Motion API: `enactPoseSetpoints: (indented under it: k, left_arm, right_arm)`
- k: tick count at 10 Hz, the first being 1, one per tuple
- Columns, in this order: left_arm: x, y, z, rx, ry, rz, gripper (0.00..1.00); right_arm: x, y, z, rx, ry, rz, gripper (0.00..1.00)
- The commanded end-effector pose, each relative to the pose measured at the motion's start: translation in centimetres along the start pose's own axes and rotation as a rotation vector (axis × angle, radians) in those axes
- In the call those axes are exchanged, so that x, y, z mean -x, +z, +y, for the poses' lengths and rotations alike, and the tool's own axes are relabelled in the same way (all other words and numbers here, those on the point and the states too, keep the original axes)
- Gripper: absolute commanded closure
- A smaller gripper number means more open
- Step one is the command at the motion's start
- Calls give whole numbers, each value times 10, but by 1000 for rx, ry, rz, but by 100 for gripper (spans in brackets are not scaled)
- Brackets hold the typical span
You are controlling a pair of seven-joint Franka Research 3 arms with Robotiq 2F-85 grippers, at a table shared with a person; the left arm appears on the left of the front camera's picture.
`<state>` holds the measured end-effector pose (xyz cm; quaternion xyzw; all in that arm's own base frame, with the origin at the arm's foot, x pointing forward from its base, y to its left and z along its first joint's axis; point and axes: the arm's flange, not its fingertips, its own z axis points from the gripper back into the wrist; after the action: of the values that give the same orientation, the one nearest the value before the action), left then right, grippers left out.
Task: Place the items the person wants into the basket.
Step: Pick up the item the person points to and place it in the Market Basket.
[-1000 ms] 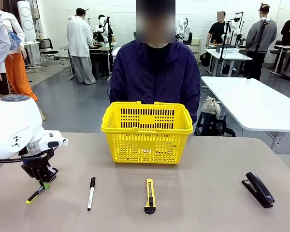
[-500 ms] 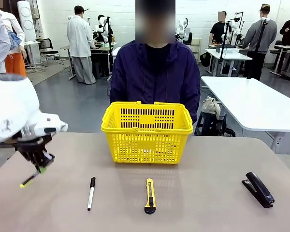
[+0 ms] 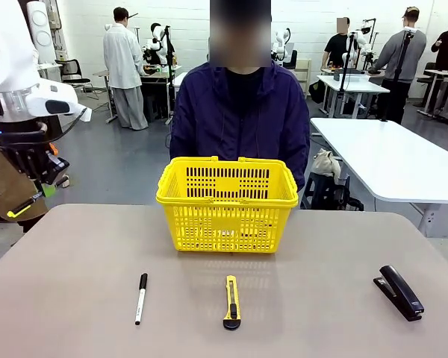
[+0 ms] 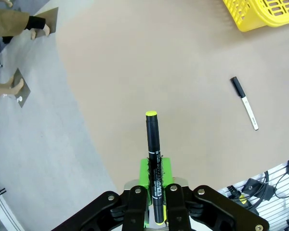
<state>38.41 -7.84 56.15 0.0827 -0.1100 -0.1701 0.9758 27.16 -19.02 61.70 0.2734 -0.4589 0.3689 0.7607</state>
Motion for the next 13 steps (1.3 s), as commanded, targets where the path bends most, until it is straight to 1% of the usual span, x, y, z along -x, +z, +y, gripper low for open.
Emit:
enactPoseSetpoints:
  k: [1,2,3,4,11,12,13]
  left_arm:
    - [-7,-12,-5,-6,26,15,96]
    - [-2,-18,-7,-6,37,22,96]
    - [6,-22,-3,26,36,-13,96]
    - [-4,-11,-2,5,6,20,96]
    - [-4,-11,-2,5,6,20,96]
    - [-3,-13,-1,9,10,16,89]
    - [-36,0,-37,9,-148,-14,89]
  right_arm:
    - [-3,0,-2,-7,12,-24,0]
    - [-3,0,-2,-7,12,-24,0]
    - [-3,0,-2,-7,12,-24,0]
    - [-3,0,-2,-7,12,-24,0]
    - [-3,0,-2,-7,12,-24,0]
    - [-3,0,-2,-7,12,-24,0]
    - [-3,0,-2,-7,12,-24,0]
